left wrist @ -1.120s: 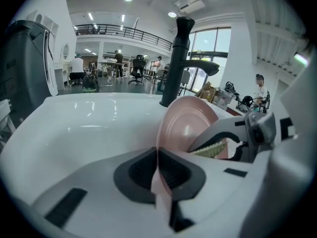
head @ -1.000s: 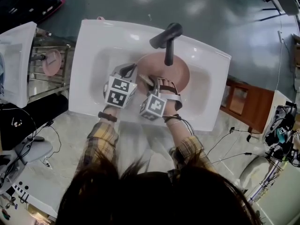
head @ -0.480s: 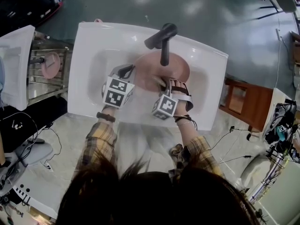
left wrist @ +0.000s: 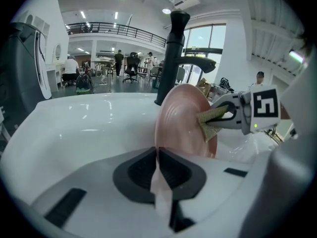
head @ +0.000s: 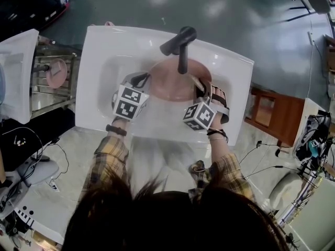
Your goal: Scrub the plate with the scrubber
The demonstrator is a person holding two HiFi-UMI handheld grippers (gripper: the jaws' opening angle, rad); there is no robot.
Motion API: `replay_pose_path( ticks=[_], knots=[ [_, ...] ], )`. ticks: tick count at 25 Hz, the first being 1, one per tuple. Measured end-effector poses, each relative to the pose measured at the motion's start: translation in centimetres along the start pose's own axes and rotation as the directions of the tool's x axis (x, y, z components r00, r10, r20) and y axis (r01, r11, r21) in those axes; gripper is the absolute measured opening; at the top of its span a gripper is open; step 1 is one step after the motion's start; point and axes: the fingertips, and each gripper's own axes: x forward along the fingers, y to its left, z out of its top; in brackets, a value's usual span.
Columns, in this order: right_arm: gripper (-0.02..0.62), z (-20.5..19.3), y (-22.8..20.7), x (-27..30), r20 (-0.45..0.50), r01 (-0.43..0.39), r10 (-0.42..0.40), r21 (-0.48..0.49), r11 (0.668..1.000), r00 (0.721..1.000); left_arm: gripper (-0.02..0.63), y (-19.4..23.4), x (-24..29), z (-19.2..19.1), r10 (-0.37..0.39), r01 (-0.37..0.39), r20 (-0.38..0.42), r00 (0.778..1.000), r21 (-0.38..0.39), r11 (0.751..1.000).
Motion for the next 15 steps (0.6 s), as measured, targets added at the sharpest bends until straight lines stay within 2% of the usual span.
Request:
replay_pose_path(
  ticks=[6, 15],
  knots=[
    [0.064, 1.1, -4.2, -0.6, 0.011, 0.089, -0.090, 0.046, 0.995, 0.996, 0.023, -1.0, 0.1, 0.0, -0.035, 0.036, -0.015, 0.999, 0.013, 0.999],
    [0.064, 6.8, -4.7, -0.2, 0.096, 0.107, -0.108, 0.006, 0.994, 0.990, 0.023, -1.6, 0.2, -0.2, -0.043, 0.044, -0.045, 0.998, 0.016, 0.999]
  ],
)
